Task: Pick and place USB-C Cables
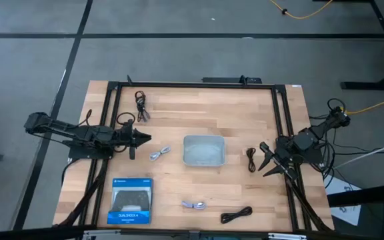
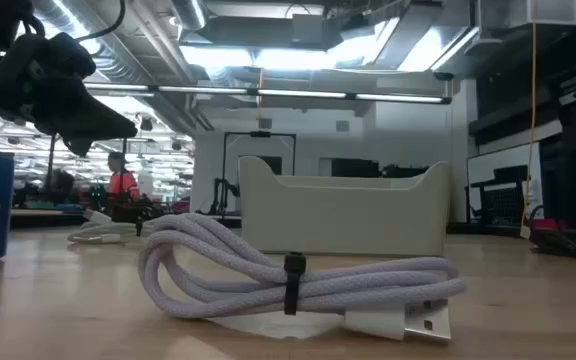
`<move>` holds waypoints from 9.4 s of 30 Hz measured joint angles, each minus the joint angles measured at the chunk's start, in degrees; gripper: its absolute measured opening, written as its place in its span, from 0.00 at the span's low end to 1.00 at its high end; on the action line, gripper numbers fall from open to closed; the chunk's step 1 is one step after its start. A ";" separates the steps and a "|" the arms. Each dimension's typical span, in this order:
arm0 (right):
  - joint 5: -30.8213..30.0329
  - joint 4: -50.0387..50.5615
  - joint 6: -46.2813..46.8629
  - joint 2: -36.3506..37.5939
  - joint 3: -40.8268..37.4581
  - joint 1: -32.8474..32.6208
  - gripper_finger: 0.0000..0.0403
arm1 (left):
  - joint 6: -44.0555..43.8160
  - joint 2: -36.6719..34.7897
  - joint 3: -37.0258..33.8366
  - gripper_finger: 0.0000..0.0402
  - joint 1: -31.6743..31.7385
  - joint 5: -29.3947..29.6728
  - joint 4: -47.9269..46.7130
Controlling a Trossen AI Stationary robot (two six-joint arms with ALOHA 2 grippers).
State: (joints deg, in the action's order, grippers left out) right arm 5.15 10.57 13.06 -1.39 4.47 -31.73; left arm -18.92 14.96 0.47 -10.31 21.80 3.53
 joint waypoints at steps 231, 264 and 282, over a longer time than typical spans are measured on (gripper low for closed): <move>-17.04 5.49 4.49 -82.12 52.46 25.16 0.34 | 14.87 67.67 43.91 0.11 14.32 -22.82 16.58; -51.15 52.78 32.92 -65.07 55.34 27.10 0.35 | -0.24 62.38 43.80 0.11 15.74 -22.52 -27.05; -51.00 54.66 31.56 -65.09 55.30 27.08 0.35 | -19.93 62.84 43.86 0.36 10.06 -22.16 -34.90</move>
State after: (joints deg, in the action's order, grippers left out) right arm -45.85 65.23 44.62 -66.48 59.77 -4.64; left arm -38.85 77.81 44.33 -0.25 -0.36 -31.37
